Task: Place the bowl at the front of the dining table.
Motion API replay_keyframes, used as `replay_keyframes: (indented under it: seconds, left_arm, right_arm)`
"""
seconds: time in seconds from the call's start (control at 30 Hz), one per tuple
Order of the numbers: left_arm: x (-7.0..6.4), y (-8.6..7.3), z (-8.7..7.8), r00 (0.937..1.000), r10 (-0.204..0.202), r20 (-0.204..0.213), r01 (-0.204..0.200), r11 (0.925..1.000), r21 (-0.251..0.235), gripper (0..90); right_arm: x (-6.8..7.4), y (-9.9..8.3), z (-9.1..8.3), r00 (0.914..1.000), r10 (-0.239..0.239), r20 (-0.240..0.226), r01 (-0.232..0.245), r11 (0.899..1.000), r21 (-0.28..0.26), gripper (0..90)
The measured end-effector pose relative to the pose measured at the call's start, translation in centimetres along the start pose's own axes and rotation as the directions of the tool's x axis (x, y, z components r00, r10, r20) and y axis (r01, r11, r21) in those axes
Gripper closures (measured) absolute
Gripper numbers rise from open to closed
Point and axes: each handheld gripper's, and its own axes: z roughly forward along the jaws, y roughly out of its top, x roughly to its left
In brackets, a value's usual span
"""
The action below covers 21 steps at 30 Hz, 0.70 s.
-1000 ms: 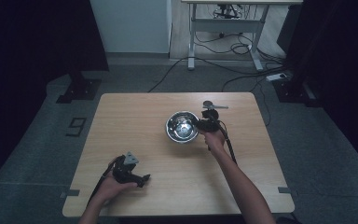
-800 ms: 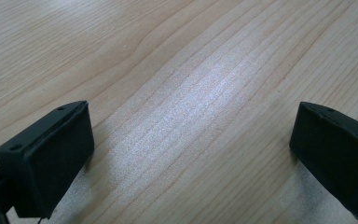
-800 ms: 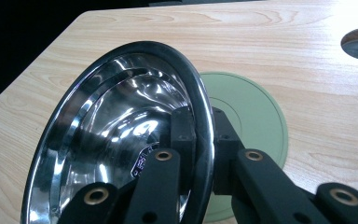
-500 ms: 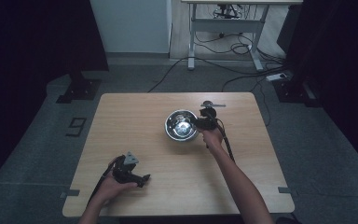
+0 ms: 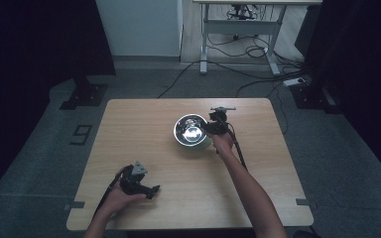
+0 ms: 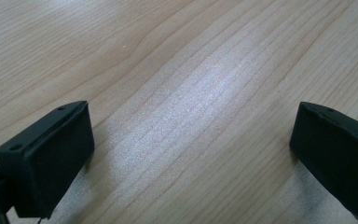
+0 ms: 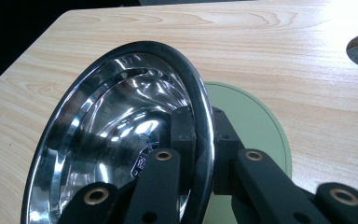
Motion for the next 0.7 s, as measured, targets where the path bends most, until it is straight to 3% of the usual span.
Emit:
replay_keyframes:
  seconds: [0.7]
  left_arm:
    - [0.0,0.0,0.0,1.0,0.001,0.0,-0.001,1.0,0.001,0.0]
  right_arm:
    - [-1.3,0.0,1.6,0.9981,0.056,0.026,-0.056,0.998,-0.007,83.7]
